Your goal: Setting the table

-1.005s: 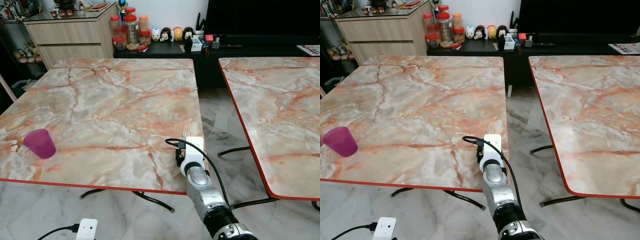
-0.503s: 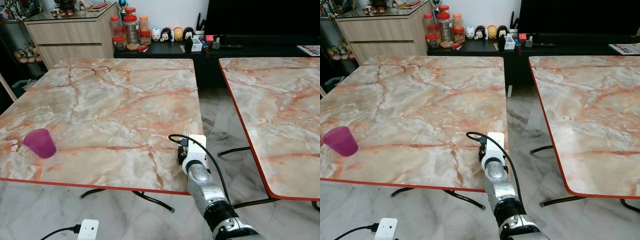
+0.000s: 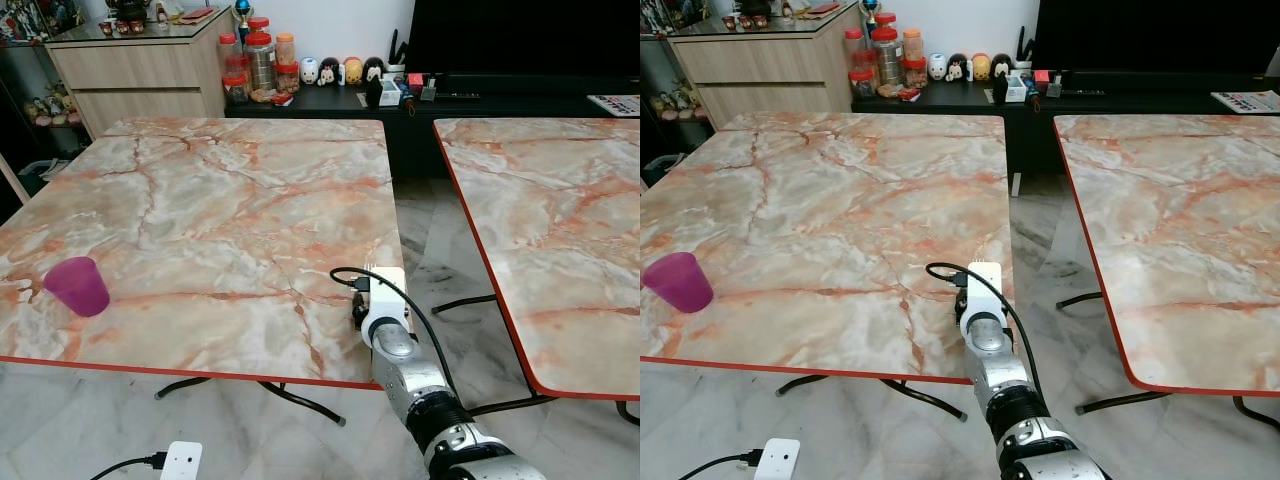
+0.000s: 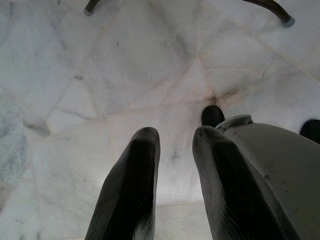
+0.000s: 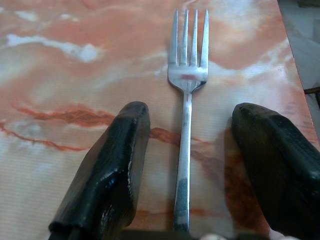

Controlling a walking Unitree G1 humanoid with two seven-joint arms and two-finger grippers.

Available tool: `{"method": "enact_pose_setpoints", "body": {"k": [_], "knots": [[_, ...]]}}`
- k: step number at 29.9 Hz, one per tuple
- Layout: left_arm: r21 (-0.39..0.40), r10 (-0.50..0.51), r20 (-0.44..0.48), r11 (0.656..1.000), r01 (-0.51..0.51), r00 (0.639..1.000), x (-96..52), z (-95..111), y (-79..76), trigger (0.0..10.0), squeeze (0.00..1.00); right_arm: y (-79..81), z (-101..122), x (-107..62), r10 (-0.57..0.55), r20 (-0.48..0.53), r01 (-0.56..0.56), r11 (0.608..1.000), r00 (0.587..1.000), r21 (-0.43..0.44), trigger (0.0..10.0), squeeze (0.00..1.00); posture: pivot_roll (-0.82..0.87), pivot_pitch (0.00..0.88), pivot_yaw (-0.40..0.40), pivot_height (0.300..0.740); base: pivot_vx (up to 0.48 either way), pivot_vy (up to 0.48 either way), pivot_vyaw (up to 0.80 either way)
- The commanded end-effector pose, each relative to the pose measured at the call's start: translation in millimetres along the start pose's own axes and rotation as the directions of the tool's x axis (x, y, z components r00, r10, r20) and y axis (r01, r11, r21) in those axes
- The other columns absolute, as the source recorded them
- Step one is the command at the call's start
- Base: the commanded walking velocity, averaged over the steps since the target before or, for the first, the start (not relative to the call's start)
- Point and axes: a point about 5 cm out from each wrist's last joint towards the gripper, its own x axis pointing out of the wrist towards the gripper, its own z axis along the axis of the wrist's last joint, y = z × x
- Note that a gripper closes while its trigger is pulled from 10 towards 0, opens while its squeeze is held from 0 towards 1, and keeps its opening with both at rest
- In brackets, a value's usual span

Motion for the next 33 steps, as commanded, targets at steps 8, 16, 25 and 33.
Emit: {"method": "enact_pose_setpoints", "body": {"k": [8, 16, 25, 33], "knots": [[-0.017, -0.003, -0.027, 1.0, 0.003, 1.0, -1.3, -6.8, -2.2, 10.0, 0.0, 1.9, -10.6, 0.6, 0.001, -0.086, -0.005, 0.999, 0.996, -0.045, 0.0, 0.0, 0.01, 0.0, -0.006, 0.727, 0.0, 0.0, 0.0], [-0.014, -0.007, -0.027, 1.0, 0.006, 1.0, -1.2, -6.6, -1.7, 10.0, 0.0, 3.3, -9.7, 0.5, 0.005, -0.085, -0.008, 0.999, 0.996, -0.045, 0.0, 0.0, 0.01, 0.0, -0.003, 0.727, 0.0, 0.0, 0.0], [-0.004, -0.014, -0.027, 1.0, 0.014, 1.0, -0.7, -5.0, 0.7, 10.0, 0.0, 6.7, -8.0, 0.4, 0.012, -0.076, -0.014, 0.999, 0.997, -0.036, 0.0, 0.0, 0.01, 0.0, -0.001, 0.727, 0.0, 0.0, 0.0], [0.001, -0.022, -0.025, 1.0, 0.022, 0.999, 0.1, -2.1, 1.5, 10.0, 0.0, 11.0, -6.4, 0.3, 0.027, -0.067, -0.029, 0.999, 0.997, -0.034, 0.0, 0.0, 0.02, 0.0, -0.005, 0.727, 0.0, 0.0, 0.0]]}}
